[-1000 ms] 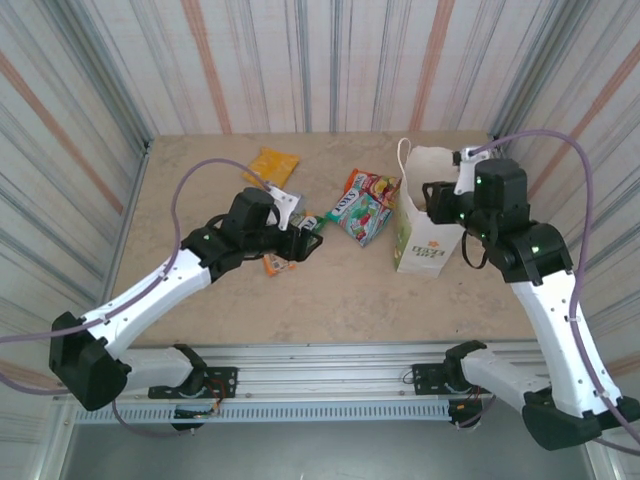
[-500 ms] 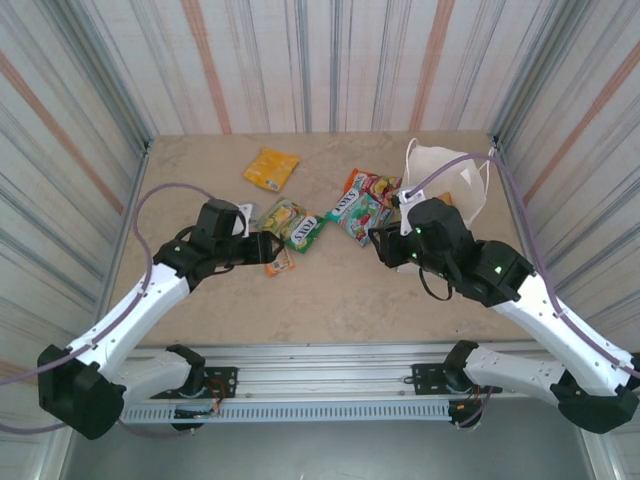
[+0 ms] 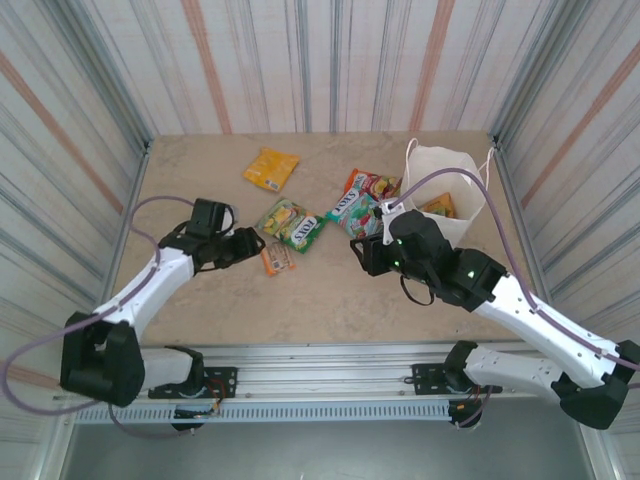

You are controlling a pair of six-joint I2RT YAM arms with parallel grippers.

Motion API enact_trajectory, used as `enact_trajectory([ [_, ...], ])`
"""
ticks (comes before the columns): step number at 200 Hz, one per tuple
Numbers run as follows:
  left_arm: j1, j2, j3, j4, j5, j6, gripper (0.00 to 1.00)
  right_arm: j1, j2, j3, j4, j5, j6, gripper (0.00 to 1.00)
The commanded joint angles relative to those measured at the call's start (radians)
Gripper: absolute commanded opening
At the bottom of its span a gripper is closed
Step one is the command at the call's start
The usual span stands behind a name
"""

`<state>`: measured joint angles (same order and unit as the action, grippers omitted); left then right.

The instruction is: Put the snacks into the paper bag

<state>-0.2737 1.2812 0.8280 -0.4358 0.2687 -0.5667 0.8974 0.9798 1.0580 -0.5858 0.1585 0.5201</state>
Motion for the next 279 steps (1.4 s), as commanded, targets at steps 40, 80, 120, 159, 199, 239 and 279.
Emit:
enact_trajectory([
  [40, 0.062, 0.256, 0.143, 0.137, 0.028, -0.032, 0.70, 0.006, 0.039, -0.006, 0.052, -0.009, 0.003, 0.48],
  [80, 0.095, 0.380, 0.180, 0.220, 0.111, -0.035, 0.68, 0.007, 0.047, -0.006, 0.065, -0.008, 0.003, 0.48],
  [120, 0.104, 0.485, 0.223, 0.264, 0.126, -0.041, 0.63, 0.006, 0.047, -0.007, 0.090, -0.025, -0.011, 0.48],
  [159, 0.105, 0.567, 0.248, 0.304, 0.163, -0.050, 0.60, 0.006, 0.046, -0.012, 0.117, -0.031, -0.028, 0.48],
  [199, 0.105, 0.623, 0.242, 0.375, 0.190, -0.060, 0.54, 0.006, 0.040, -0.016, 0.133, -0.037, -0.043, 0.49],
  [239, 0.105, 0.675, 0.259, 0.420, 0.214, -0.068, 0.31, 0.006, 0.025, -0.029, 0.165, -0.041, -0.052, 0.49],
  [279, 0.105, 0.637, 0.265, 0.415, 0.222, -0.050, 0.03, 0.006, 0.014, -0.038, 0.162, -0.028, -0.051, 0.49],
])
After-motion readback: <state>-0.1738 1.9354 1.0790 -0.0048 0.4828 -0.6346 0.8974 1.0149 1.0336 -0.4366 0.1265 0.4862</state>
